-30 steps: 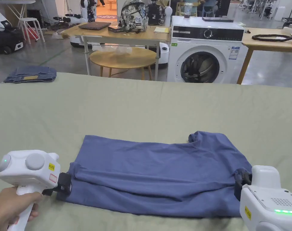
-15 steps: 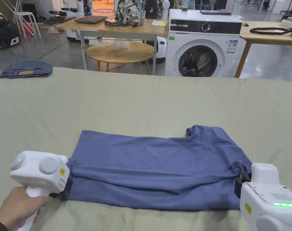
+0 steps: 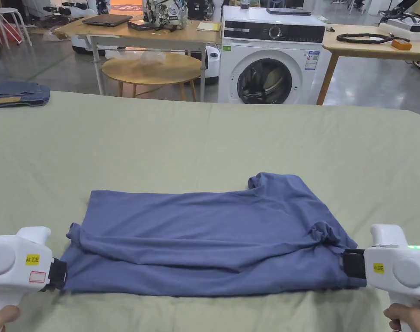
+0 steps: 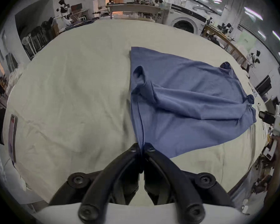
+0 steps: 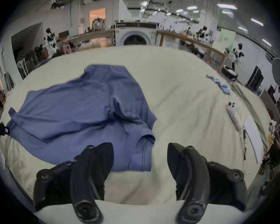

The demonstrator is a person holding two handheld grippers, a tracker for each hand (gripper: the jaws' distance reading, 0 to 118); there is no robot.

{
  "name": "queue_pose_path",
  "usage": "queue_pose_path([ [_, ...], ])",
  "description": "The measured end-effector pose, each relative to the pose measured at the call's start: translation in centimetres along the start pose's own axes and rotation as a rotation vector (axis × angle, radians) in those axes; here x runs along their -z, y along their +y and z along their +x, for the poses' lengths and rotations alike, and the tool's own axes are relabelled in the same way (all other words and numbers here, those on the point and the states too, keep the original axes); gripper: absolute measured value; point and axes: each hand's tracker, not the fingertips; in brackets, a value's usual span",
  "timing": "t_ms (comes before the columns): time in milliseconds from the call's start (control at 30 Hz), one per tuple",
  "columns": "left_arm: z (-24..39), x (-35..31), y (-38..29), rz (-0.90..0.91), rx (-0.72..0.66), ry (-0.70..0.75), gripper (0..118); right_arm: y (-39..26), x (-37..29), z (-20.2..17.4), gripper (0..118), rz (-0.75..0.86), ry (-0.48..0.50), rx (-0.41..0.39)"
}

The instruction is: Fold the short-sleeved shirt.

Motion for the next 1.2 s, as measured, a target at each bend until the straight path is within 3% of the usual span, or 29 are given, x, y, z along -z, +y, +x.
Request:
queue_pose_path([
  [133,0.1,0.5,0.0,0.0,-0.003,0.009,0,-0.6,3.6,-0.2,71,-0.13,0.023,-0.014],
  [167,0.1,0.6,0.0,0.001,-0.004,0.012,0,-0.8,4.4,-0.2,66,-0.164,0.035,-0.01],
  [200,0.1,0.6,0.0,-0.001,-0.002,0.012,0,-1.1,4.8,-0.4,53,-0.166,0.079,0.005],
  [267,0.1,0.7,0.0,0.0,0.0,0.015,0,-1.2,4.2,-0.9,43,-0.122,0.038,-0.012],
  [333,0.1,0.7,0.0,0.003,-0.005,0.012,0,-1.0,3.4,-1.2,13,-0.105,0.055,-0.019],
  [367,0.0,0.6,0.0,0.008,-0.007,0.011,0,-0.9,3.0,-1.2,9,-0.086,0.019,-0.03],
  [533,0.2,-1.3,0.5,0.057,-0.011,0.004,0,-0.1,-0.2,-0.5,7,-0.054,0.046,0.009],
  [833,0.0,-5.9,-0.3,0.118,0.021,-0.001,0,-0.1,-7.7,-1.6,6,0.029,0.031,-0.036],
  [1200,-3.4,-4.9,-9.0,0.038,-0.059,-0.019,0,-10.0,-7.9,-2.2,6,-0.111,-0.004,-0.086],
])
